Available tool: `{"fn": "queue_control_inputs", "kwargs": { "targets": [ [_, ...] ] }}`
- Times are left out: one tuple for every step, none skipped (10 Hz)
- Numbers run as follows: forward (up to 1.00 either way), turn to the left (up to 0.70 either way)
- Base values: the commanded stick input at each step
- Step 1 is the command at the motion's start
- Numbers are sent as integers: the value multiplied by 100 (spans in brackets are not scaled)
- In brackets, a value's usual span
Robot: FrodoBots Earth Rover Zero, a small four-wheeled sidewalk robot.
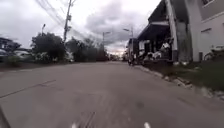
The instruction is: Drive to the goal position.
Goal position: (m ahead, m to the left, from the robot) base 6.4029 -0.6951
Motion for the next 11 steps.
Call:
{"fn": "queue_control_inputs", "kwargs": {
  "targets": [
    [70, -34],
    [70, -35],
    [70, -33],
    [70, -11],
    [70, 3],
    [70, 0],
    [70, 0],
    [70, 0],
    [70, 0],
    [70, -23],
    [70, -25]
  ]
}}
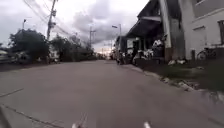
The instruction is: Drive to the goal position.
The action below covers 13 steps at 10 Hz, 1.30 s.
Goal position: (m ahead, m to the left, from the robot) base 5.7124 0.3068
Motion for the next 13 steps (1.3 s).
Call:
{"fn": "queue_control_inputs", "kwargs": {
  "targets": [
    [70, -7],
    [70, 12],
    [70, 2],
    [70, 0],
    [70, 0],
    [70, 0],
    [70, 0],
    [70, 3],
    [70, 7],
    [70, 9],
    [70, 6],
    [70, 0],
    [70, 0]
  ]
}}
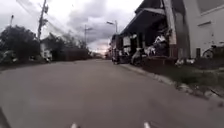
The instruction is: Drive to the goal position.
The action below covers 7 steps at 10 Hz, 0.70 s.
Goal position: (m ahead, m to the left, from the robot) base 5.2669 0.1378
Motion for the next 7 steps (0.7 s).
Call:
{"fn": "queue_control_inputs", "kwargs": {
  "targets": [
    [70, 0],
    [70, 0],
    [70, 2],
    [70, 11],
    [70, 8],
    [70, 3],
    [70, 9]
  ]
}}
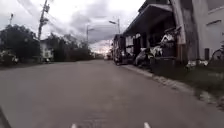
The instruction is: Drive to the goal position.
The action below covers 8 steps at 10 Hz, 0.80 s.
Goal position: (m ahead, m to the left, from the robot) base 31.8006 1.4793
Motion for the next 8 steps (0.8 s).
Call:
{"fn": "queue_control_inputs", "kwargs": {
  "targets": [
    [70, 32],
    [70, 35],
    [70, 4],
    [70, 0],
    [70, 0],
    [70, 0],
    [70, 0],
    [70, 3]
  ]
}}
